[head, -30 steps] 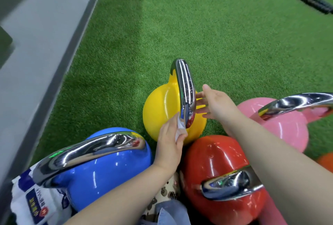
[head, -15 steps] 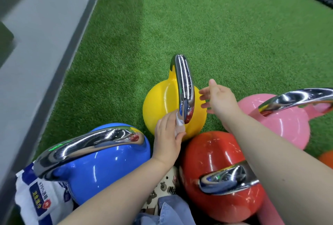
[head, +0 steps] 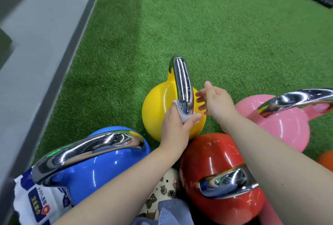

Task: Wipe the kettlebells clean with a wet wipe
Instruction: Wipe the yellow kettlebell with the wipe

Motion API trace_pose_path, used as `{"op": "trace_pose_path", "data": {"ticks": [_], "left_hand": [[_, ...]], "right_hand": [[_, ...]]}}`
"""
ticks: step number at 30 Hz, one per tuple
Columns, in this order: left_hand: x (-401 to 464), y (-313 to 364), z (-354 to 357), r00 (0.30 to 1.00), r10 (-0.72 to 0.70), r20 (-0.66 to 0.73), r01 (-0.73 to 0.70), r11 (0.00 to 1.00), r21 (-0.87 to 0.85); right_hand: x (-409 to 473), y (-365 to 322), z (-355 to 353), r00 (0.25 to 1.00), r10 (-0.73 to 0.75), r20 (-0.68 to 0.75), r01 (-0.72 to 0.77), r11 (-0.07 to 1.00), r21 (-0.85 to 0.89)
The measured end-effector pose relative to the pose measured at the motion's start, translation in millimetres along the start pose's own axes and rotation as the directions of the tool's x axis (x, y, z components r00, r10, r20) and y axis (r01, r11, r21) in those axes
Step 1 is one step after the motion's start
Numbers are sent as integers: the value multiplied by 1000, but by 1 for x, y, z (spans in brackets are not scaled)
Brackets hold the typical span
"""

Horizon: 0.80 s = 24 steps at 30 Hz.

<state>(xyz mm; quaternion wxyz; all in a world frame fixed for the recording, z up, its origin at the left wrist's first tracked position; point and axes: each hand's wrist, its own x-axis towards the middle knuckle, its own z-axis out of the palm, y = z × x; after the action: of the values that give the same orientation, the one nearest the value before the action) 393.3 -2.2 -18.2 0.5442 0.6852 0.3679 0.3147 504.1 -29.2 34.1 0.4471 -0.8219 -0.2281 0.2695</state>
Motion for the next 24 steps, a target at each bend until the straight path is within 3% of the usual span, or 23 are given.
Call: {"op": "trace_pose_path", "data": {"ticks": [2,4,8,11,15,19,22,24], "left_hand": [[7,17,1,998,55,-35,-55,998,13],[15,31,1,997,23,-67,-23,1000,-1],[38,62,-4,974,-225,14,225,967,-121],[60,88,-10,896,-436,84,442,858,-261],[77,98,-11,851,-513,111,514,772,-374],[70,86,-5,918,-397,-6,391,904,-173],[49,72,0,986,-136,-92,145,985,99],[31,65,4,997,-3,-82,27,957,288]], "right_hand": [[0,0,0,1000,-10,-2,10,1000,7],[0,-1,0,1000,-23,-6,23,1000,3],[-1,-2,0,998,-70,1,70,997,-42],[-1,-3,-1,999,-49,-6,48,999,-7],[0,-2,-1,1000,-17,-15,17,999,31],[-1,-3,-1,1000,-18,-24,19,999,36],[-1,-3,-1,999,-31,-24,31,999,17],[-1,-3,0,1000,-25,-10,25,999,43]]}}
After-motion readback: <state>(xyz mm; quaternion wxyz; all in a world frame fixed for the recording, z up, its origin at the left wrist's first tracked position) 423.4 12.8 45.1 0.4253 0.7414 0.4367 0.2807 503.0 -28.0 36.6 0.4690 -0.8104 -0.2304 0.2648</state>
